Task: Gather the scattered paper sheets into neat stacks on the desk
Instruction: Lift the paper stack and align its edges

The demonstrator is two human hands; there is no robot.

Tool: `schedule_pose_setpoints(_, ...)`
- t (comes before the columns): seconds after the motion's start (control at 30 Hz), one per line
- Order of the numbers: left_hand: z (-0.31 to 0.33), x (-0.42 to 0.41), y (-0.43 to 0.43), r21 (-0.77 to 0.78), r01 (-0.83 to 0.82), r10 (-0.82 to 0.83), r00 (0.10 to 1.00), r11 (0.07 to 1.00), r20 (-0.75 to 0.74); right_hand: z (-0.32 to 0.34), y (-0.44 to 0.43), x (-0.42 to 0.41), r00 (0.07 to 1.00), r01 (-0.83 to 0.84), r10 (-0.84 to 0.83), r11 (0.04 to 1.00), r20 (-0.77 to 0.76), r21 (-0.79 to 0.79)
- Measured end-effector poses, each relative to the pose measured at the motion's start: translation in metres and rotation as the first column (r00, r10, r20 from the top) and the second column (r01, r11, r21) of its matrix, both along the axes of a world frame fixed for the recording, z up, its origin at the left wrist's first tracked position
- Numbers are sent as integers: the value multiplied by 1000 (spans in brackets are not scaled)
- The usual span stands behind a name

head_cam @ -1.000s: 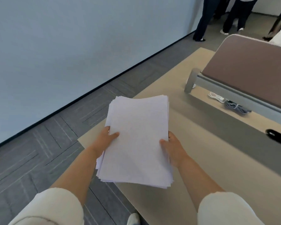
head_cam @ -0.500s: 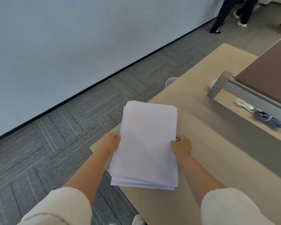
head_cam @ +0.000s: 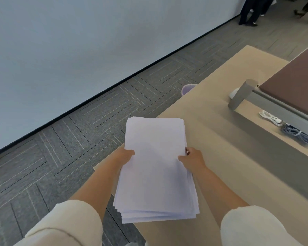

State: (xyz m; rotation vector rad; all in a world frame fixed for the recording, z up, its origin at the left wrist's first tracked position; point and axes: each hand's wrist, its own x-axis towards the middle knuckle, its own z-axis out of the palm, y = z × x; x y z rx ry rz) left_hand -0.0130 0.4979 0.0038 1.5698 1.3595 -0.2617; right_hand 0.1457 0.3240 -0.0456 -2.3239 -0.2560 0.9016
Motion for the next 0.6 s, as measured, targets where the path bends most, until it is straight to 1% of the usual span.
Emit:
schedule_pose_setpoints(0.1,-5,-6,0,32,-22,24,999,999,-47,4,3,-3,1000,-6,7,1000,-17,15)
schedule_pose_setpoints(0.23,-7,-20,1,182,44,2,970,982,-243,4,10,-13,997,-73,75,995,-18,68)
schedule_pose_setpoints(0.3,-9,-36,-1,231,85,-13,954,969,-300,2,14,-22,993,-111,113,990,-19,86)
schedule_pose_setpoints(0.37,-16,-58,-2,262,69,25,939,962,-342,1,20,-33,987,-159,161,982,-7,98)
schedule_pose_setpoints(0.4,-17,-69,-3,271,30,66,939,962,-336,0,23,-39,983,-181,182,978,-4,102)
schedule_pose_setpoints(0.43,-19,-80,-4,270,-39,122,947,962,-299,-1,26,-45,980,-199,200,974,-4,111)
schedule_pose_setpoints(0.5,-20,-97,-8,163,-279,300,946,946,-123,0,29,-56,972,-230,233,963,-4,137)
schedule_pose_setpoints(0.53,-20,-106,-10,91,-377,381,924,922,-28,1,30,-61,970,-241,244,960,-3,145)
schedule_pose_setpoints(0.57,-21,-114,-12,30,-437,436,899,899,29,1,31,-65,970,-241,244,959,-4,151)
schedule_pose_setpoints(0.6,-20,-121,-15,-1,-453,453,890,891,49,1,31,-69,971,-237,240,959,-2,154)
